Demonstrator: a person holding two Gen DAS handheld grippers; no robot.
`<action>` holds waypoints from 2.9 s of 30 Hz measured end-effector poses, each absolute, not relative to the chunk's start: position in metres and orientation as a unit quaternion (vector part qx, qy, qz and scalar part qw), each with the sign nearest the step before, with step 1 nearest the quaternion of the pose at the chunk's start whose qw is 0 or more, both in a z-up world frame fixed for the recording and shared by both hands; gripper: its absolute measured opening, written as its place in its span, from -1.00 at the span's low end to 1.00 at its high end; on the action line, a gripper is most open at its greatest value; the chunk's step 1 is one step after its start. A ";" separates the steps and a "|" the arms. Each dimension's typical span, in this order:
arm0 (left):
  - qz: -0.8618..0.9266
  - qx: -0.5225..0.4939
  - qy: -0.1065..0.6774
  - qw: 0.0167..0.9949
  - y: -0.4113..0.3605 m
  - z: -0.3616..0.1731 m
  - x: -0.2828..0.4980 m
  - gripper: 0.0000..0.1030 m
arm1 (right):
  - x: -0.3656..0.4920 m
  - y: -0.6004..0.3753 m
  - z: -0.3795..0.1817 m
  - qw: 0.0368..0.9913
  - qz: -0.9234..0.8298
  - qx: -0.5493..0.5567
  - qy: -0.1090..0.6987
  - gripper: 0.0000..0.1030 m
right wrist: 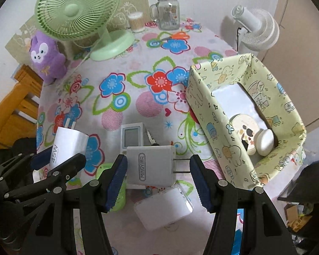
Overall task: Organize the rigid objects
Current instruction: 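Lift and carry the white charger and plug adapter over the fabric box, then lower both into the fabric box and open both grippers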
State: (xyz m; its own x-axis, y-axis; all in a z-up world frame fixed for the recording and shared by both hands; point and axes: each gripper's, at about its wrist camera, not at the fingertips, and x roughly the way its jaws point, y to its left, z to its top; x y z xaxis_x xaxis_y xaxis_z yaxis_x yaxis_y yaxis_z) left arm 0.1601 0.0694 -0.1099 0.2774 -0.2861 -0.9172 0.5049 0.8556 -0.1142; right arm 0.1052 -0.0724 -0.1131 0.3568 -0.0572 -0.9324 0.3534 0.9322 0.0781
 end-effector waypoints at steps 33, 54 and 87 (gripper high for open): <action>-0.186 0.059 0.524 0.829 0.010 -0.071 0.133 -0.06 | 0.107 -0.131 -0.079 0.831 -0.058 0.063 0.550 0.23; -0.210 0.074 0.519 0.825 -0.088 -0.063 0.131 -0.06 | 0.097 -0.227 -0.072 0.832 -0.070 0.071 0.546 0.23; -0.235 0.107 0.573 0.778 -0.188 -0.131 0.171 -0.06 | 0.123 -0.323 -0.108 0.805 -0.081 0.103 0.578 0.24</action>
